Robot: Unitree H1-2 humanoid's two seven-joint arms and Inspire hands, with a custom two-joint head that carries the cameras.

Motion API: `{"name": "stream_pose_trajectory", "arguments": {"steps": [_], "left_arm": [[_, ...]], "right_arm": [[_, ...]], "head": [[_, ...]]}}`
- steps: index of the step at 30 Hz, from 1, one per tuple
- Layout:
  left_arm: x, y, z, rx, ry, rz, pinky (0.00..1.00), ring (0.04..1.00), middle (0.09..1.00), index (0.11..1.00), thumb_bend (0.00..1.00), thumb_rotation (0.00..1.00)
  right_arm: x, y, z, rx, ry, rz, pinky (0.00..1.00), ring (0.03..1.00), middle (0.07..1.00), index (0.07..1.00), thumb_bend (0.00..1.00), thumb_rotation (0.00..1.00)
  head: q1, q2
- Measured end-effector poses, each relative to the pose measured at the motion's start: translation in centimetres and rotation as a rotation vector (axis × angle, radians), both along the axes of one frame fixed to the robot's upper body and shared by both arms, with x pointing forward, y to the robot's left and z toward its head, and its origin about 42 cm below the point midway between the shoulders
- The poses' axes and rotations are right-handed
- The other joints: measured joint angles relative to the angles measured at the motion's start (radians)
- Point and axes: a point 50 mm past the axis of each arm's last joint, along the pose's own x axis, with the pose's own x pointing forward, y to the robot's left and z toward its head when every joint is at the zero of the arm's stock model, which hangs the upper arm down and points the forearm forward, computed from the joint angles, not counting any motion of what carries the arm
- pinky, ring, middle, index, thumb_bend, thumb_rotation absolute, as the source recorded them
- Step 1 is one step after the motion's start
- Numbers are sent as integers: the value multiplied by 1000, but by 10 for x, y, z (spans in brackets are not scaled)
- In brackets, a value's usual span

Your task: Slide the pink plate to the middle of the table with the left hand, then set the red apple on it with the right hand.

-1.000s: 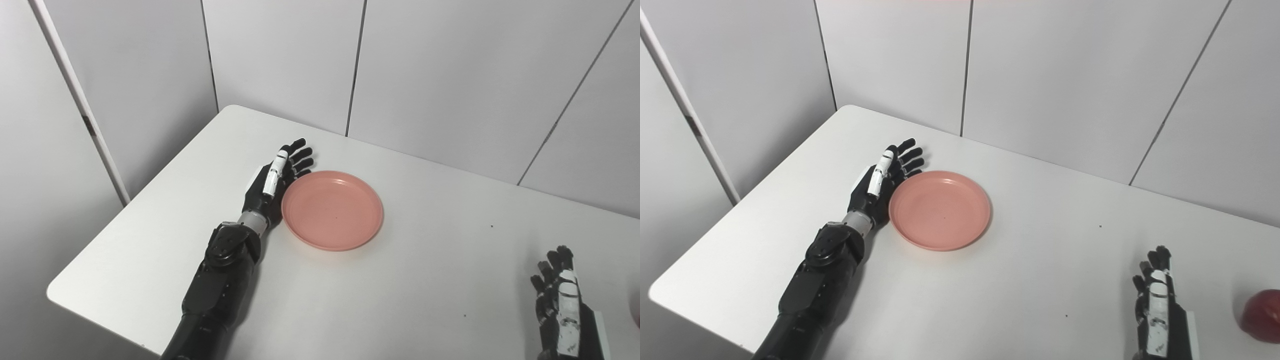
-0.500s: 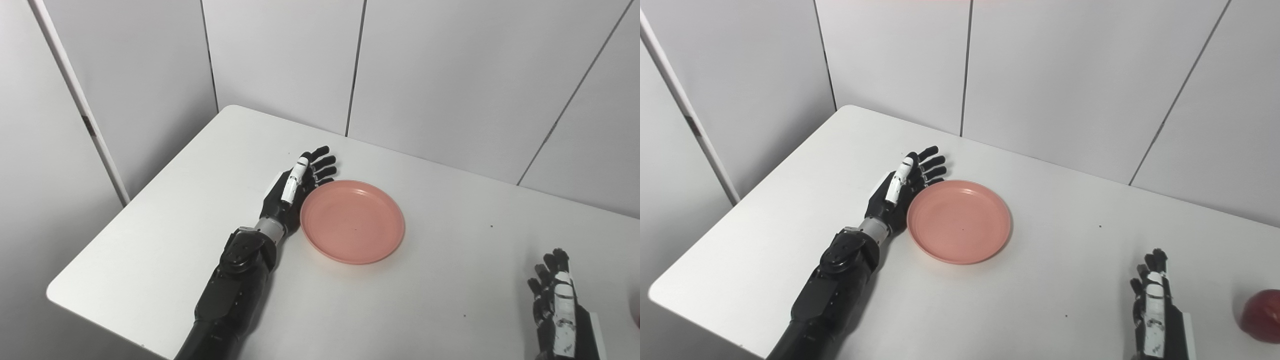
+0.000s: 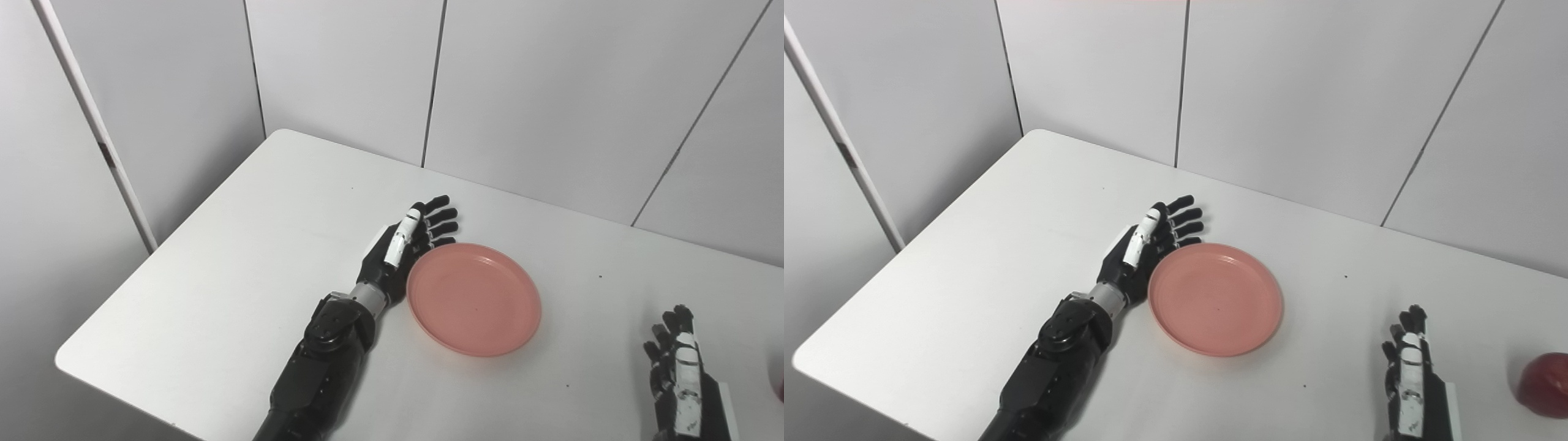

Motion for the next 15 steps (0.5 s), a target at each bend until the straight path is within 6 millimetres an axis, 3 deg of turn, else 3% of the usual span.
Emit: {"name": "stream_pose_trajectory", "arguments": {"steps": [15], "left_arm": [[-11, -36, -2, -10, 10, -104, 842, 860, 865, 849, 357, 1000]], "right_arm": [[0, 5, 0, 13, 1, -3, 1000, 1000, 1000, 1000, 255, 1000]], "head": [[-46, 15]]}}
